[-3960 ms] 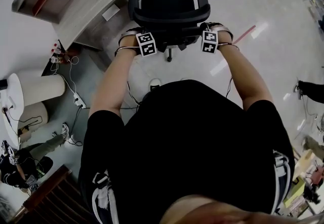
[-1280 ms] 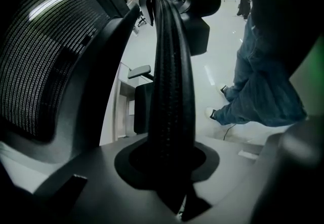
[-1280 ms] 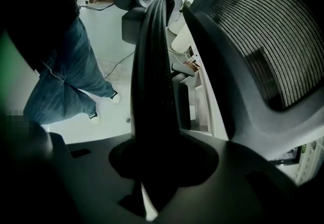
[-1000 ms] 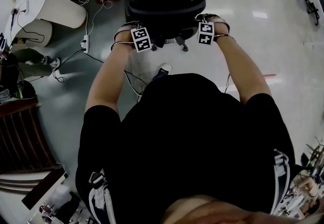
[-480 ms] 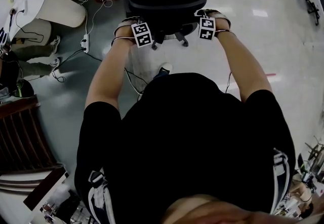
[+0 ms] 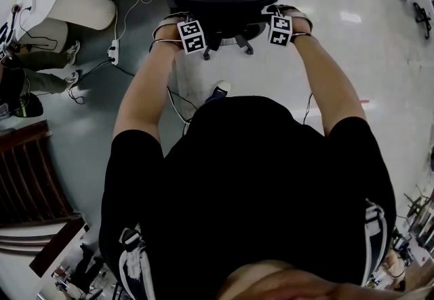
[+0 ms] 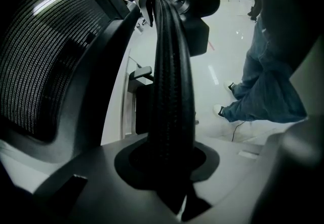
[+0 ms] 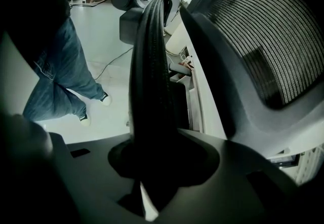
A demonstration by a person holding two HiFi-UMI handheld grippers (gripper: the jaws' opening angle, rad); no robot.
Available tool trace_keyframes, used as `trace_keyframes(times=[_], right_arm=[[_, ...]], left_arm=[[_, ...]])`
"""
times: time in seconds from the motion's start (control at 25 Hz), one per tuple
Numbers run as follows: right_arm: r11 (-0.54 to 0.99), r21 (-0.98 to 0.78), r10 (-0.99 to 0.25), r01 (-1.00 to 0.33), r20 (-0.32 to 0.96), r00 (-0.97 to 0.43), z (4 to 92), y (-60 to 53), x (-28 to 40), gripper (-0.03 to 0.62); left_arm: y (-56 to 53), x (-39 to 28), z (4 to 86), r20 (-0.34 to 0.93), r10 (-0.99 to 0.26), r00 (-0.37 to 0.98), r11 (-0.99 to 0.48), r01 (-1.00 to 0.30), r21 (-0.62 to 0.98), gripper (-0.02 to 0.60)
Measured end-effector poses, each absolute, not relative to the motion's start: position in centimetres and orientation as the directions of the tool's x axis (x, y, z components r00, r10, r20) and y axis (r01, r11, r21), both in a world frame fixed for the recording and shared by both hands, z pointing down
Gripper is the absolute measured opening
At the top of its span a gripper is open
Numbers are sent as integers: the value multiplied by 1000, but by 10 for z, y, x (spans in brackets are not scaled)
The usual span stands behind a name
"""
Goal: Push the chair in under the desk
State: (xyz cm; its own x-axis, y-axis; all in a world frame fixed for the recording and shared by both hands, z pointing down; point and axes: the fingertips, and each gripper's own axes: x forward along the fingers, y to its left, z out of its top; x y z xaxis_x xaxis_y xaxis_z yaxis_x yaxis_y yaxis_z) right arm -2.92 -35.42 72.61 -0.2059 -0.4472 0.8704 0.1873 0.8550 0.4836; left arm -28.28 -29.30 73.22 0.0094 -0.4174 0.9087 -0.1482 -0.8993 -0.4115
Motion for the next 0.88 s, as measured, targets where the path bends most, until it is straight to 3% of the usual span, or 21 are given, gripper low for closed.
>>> trace_keyframes(times=[0.88], right_arm=[[841,511,-471,178,853,-227,731,-358,-31,123]], left_arm=[[-299,-283,735,900,-437,13,-892,-133,-431,95]])
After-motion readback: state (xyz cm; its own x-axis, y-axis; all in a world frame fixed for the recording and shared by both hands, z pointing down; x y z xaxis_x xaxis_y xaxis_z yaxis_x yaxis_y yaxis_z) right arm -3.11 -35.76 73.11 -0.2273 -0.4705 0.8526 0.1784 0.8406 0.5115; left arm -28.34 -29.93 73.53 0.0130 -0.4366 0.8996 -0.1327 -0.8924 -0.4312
